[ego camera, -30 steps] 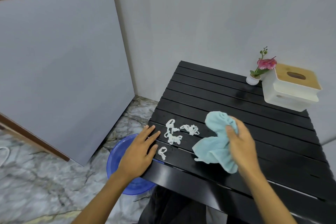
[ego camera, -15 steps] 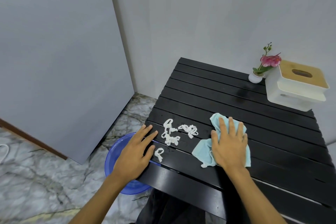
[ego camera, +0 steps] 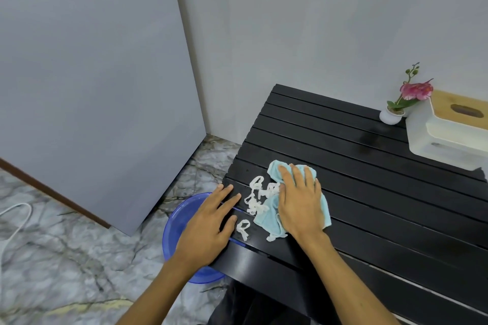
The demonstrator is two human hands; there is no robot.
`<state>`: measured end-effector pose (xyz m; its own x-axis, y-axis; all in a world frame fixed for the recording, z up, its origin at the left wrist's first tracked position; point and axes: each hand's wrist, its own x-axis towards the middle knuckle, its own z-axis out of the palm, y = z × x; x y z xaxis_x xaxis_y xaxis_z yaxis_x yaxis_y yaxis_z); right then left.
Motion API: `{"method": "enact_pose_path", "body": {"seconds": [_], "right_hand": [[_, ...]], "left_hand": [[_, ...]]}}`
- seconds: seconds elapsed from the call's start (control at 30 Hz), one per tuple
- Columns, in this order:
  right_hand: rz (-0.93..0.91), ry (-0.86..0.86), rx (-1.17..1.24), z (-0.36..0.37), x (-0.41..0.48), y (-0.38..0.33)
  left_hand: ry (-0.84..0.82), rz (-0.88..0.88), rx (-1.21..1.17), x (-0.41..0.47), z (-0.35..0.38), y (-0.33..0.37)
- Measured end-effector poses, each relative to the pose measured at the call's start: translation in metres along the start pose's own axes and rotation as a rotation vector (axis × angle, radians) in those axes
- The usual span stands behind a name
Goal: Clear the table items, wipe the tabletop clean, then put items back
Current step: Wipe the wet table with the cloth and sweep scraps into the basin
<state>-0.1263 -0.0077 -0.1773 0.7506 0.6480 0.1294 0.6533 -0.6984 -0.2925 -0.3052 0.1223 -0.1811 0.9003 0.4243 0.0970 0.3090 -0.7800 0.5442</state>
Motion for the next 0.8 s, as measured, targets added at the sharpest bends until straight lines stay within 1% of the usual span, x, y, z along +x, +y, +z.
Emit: {"method": "enact_pose_path", "body": {"seconds": [0.13, 0.23, 0.3, 0.37, 0.43, 0.5, 0.53, 0.57, 0.6, 0.63, 0.7, 0.73, 0.77, 0.8], "right_hand": [[-0.075, -0.038, 0.04, 0.008, 0.008, -0.019], [-0.169, -0.027, 0.083, 0.011, 0.014, -0.031], [-0.211, 0.022, 0.255, 0.01, 0.017, -0.036], [-0.192, 0.056, 0.546, 0.002, 0.017, -0.035], [-0.106, -0.002, 0.769, -0.012, 0.019, -0.028], [-0.035, -0.072, 0.892, -0.03, 0.028, -0.017], [-0.024, -0.079, 0.916, -0.037, 0.035, -0.011], [-0.033, -0.078, 0.897, -0.042, 0.044, -0.005], [-0.053, -0.086, 0.821, -0.043, 0.054, 0.001], [-0.086, -0.12, 0.681, -0.039, 0.064, 0.006], [-0.159, -0.212, 0.265, -0.021, 0.075, 0.01], [-0.188, -0.226, 0.101, -0.011, 0.075, 0.011], [-0.213, -0.212, 0.015, -0.003, 0.073, 0.01], [-0.232, -0.189, -0.016, 0.0, 0.071, 0.01]], "left_hand": [[0.011, -0.003, -0.006, 0.0, 0.0, 0.001], [0.009, -0.017, -0.03, 0.0, -0.001, 0.002], [0.007, -0.042, -0.074, 0.0, -0.003, 0.002], [0.012, -0.059, -0.111, -0.001, -0.007, 0.001], [0.027, -0.07, -0.127, -0.004, -0.012, -0.001], [0.048, -0.099, -0.143, -0.01, -0.016, -0.002], [0.05, -0.115, -0.149, -0.016, -0.016, -0.001], [0.049, -0.123, -0.149, -0.022, -0.015, 0.0], [0.049, -0.126, -0.145, -0.029, -0.013, 0.003], [0.05, -0.126, -0.137, -0.035, -0.011, 0.005], [0.064, -0.121, -0.112, -0.043, -0.007, 0.007], [0.072, -0.118, -0.098, -0.044, -0.006, 0.008], [0.075, -0.12, -0.087, -0.044, -0.005, 0.008], [0.078, -0.122, -0.076, -0.043, -0.004, 0.008]]}}
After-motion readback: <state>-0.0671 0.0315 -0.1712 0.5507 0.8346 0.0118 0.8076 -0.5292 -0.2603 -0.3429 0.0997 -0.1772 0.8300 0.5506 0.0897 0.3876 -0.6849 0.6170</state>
